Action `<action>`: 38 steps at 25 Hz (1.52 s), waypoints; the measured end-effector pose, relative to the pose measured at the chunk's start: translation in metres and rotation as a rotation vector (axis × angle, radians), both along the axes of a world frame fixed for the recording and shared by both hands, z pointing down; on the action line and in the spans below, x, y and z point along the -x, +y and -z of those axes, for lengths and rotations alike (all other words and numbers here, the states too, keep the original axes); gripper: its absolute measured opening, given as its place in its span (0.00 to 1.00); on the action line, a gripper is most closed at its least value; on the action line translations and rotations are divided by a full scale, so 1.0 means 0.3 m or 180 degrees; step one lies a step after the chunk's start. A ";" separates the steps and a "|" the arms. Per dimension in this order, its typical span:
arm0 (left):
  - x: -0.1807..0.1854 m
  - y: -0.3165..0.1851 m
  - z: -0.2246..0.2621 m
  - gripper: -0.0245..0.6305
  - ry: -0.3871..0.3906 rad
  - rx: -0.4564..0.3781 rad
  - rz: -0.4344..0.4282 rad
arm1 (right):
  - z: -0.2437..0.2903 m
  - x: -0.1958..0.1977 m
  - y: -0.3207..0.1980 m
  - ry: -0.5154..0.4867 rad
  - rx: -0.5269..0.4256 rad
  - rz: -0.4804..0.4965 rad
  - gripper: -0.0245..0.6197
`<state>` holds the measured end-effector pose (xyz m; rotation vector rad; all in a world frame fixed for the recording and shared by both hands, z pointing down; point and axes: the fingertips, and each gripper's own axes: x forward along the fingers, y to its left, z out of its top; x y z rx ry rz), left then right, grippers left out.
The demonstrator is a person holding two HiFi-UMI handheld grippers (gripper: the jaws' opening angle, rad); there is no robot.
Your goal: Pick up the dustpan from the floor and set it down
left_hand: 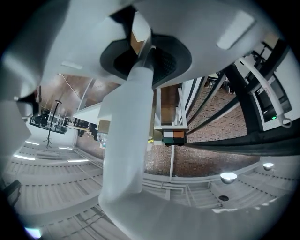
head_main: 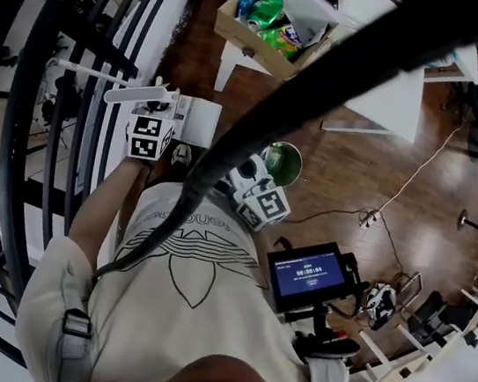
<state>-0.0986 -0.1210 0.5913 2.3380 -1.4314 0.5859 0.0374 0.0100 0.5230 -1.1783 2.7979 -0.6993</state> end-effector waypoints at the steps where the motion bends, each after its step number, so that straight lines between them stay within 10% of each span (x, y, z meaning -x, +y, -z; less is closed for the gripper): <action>1: 0.002 0.000 -0.030 0.13 -0.0013 0.0017 0.0004 | -0.013 -0.007 0.004 0.0033 0.0040 -0.0009 0.04; 19: -0.012 -0.050 -0.500 0.14 -0.0389 0.0404 -0.0306 | -0.119 -0.083 0.070 0.0250 0.0343 -0.0100 0.04; 22: -0.003 -0.020 -0.508 0.44 -0.0604 0.0540 -0.0366 | -0.117 -0.072 0.061 0.0218 0.0266 -0.0124 0.04; 28: 0.087 0.147 -0.358 0.68 -0.0683 0.0370 0.0001 | -0.014 -0.066 0.059 0.0174 -0.0012 -0.0184 0.04; 34: 0.033 0.326 -0.128 0.09 -0.0386 -0.0147 -0.0478 | 0.059 -0.101 0.034 0.0150 -0.0219 -0.0240 0.04; 38: -0.078 0.349 0.027 0.07 0.0251 -0.0139 -0.0729 | 0.062 -0.109 0.019 0.0152 -0.0253 -0.0239 0.04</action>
